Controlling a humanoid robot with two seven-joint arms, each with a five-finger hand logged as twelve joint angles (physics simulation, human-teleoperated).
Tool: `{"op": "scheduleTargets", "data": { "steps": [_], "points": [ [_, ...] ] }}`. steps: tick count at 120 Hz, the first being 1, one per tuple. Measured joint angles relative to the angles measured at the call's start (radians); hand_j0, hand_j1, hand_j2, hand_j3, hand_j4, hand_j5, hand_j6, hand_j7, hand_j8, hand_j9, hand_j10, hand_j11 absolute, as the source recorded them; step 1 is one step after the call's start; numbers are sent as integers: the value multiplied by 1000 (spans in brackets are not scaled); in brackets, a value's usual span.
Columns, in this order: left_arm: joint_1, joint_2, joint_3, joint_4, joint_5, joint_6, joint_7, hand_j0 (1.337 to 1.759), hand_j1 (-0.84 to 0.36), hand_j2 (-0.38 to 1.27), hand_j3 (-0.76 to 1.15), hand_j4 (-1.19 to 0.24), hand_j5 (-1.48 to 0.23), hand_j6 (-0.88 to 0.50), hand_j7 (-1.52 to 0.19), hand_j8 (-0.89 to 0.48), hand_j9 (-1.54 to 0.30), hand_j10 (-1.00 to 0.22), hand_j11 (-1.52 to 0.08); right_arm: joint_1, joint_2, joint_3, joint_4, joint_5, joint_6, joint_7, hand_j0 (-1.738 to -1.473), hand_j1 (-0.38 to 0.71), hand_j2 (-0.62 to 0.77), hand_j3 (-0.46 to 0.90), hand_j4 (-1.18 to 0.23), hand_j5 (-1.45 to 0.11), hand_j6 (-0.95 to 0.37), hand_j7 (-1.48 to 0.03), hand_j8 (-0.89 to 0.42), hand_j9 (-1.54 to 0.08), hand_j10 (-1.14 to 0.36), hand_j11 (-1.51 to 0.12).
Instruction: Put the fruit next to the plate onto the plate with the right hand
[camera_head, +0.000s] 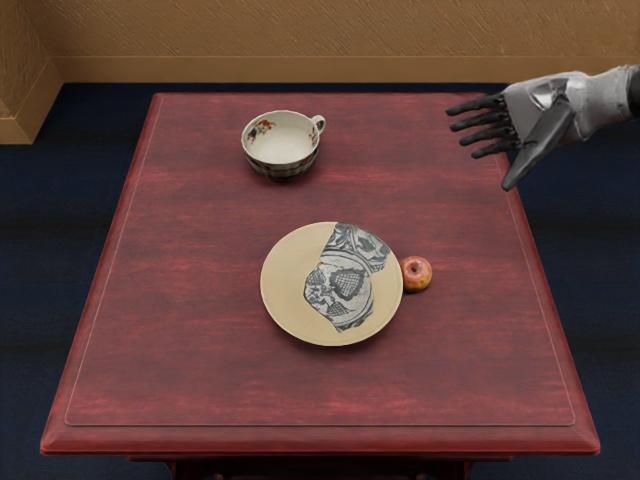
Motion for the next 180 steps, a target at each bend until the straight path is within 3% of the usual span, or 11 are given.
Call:
{"op": "scheduleTargets", "data": {
  "steps": [20,26,43,59,72,94,116,180],
  "points": [
    [0,0,0,0,0,0,0,1658,339,2,0,-8,-11,-8,-11,-8,-11,-8,-11,-5,10,-2,18,-51,0,0,-1658,-315,-6,0,-29,-36,-28,-36,-28,-36,-28,-36],
    [0,0,0,0,0,0,0,1658,339,2,0,-8,-11,-8,-11,-8,-11,-8,-11,2,6,-4,103,-166,-35,0,-1658,-316,-6,0,-28,-36,-28,-36,-28,-36,-28,-36],
    [0,0,0,0,0,0,0,1658,339,2,0,-8,-11,-8,-11,-8,-11,-8,-11,-13,15,-87,373,-400,-356,0,-1658,-316,-6,0,-29,-36,-29,-36,-29,-36,-28,-36],
    [0,0,0,0,0,0,0,1658,339,2,0,-8,-11,-8,-11,-8,-11,-8,-11,-102,133,-134,488,-588,-743,0,-1658,-299,-8,0,-44,-56,-45,-55,-45,-55,-44,-55],
    [0,0,0,0,0,0,0,1658,339,2,0,-8,-11,-8,-11,-8,-11,-8,-11,-159,209,-147,516,-669,-916,0,-1658,-288,-10,0,-53,-67,-54,-66,-53,-67,-53,-66],
    [0,0,0,0,0,0,0,1658,339,2,0,-8,-11,-8,-11,-8,-11,-8,-11,-205,233,-156,551,-706,-1009,0,-1658,-264,-13,0,-73,-93,-74,-93,-73,-93,-73,-93],
    [0,0,0,0,0,0,0,1658,339,2,0,-8,-11,-8,-11,-8,-11,-8,-11,-217,184,-205,608,-713,-1067,0,-1658,-227,-19,0,-104,-133,-105,-133,-104,-133,-104,-133],
    [0,0,0,0,0,0,0,1658,339,2,0,-8,-11,-8,-11,-8,-11,-8,-11,-206,217,-239,642,-723,-1193,0,-1658,-49,-49,0,-251,-326,-252,-326,-252,-326,-252,-326]
  ]
}}
